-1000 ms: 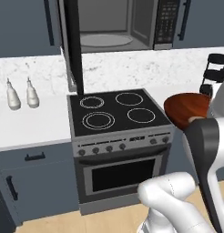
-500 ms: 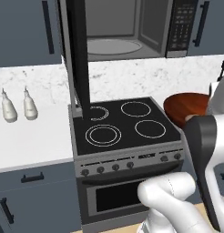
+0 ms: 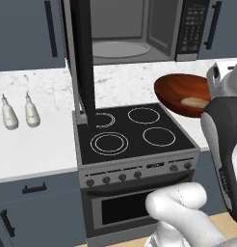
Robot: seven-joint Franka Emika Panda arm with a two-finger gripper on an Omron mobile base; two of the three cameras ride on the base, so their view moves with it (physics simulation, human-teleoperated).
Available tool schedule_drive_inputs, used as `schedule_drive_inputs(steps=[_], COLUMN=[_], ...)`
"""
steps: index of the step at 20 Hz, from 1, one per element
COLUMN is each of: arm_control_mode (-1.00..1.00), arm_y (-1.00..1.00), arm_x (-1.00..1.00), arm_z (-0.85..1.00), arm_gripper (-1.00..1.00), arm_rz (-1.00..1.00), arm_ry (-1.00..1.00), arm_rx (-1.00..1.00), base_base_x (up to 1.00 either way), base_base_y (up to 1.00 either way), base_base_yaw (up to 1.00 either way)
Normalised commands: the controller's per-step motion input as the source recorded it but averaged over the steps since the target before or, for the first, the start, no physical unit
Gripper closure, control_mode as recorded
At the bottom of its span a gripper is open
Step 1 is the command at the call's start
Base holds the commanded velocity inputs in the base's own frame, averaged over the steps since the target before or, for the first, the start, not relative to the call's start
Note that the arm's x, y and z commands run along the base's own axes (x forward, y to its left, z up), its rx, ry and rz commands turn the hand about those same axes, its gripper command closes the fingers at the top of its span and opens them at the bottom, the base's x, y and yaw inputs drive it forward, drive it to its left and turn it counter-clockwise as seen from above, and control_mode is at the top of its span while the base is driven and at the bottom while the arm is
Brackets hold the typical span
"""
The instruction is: Pick the sweet potato from the sink and place it in the bowl. Then pick the bowl and place it in the microwave. Then close the microwave door and press the start button.
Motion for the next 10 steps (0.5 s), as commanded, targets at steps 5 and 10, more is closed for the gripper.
schedule_drive_inputs(steps=[5, 10], arm_control_mode=[-1.00, -1.00], arm_y=[0.21, 0.14], arm_x=[1.00, 1.00], arm_z=[0.74, 0.68], arm_gripper=[1.00, 1.00], arm_rz=[0.30, 0.20], arm_ry=[-0.03, -0.07], arm_rx=[-0.05, -0.14], base_base_x=[0.00, 0.00], base_base_y=[0.00, 0.00], base_base_yaw=[0.00, 0.00])
